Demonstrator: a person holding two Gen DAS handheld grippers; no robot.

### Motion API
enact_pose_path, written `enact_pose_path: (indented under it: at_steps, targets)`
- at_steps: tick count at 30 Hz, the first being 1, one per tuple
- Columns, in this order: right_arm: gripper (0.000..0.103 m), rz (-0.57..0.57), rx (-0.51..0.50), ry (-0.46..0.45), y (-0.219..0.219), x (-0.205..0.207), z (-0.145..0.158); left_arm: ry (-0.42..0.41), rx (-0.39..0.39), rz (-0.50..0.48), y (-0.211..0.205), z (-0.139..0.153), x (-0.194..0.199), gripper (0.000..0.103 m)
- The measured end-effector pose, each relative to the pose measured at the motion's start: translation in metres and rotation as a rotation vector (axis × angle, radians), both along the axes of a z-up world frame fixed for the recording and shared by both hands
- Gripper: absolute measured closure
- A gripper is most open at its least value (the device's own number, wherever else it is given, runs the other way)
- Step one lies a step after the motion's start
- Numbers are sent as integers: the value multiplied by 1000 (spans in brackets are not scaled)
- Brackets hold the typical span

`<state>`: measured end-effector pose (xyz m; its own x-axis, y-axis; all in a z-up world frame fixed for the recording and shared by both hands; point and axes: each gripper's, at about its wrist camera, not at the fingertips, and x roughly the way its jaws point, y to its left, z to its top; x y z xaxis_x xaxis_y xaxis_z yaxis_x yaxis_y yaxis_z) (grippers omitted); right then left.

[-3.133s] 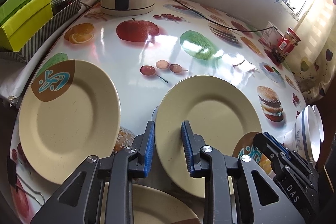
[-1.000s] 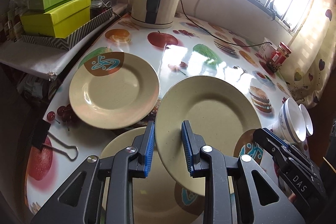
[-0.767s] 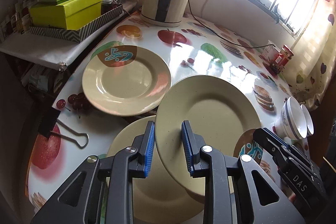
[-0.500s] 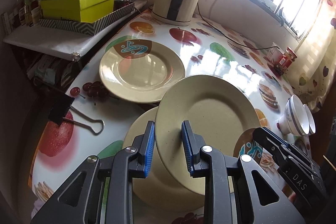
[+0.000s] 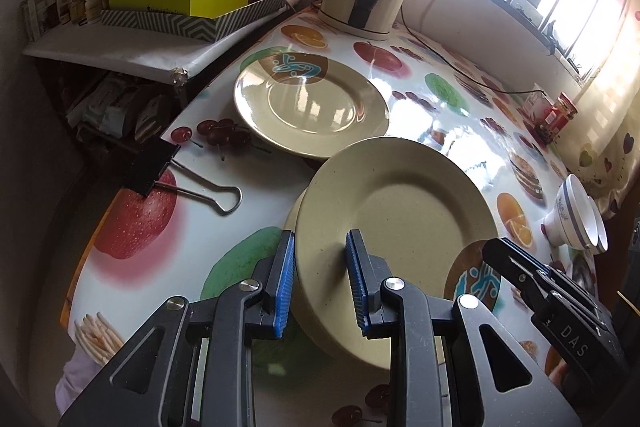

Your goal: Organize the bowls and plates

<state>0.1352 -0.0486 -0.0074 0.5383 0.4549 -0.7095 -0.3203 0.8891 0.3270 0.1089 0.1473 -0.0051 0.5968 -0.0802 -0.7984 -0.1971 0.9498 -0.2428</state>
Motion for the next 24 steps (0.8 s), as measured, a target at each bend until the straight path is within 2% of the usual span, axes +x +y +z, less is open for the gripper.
enact_pose_path:
  at_steps: [24]
  targets:
    - [85,25,-22,27,8,-2,-11,22,-2,21,5,-11,-7,77]
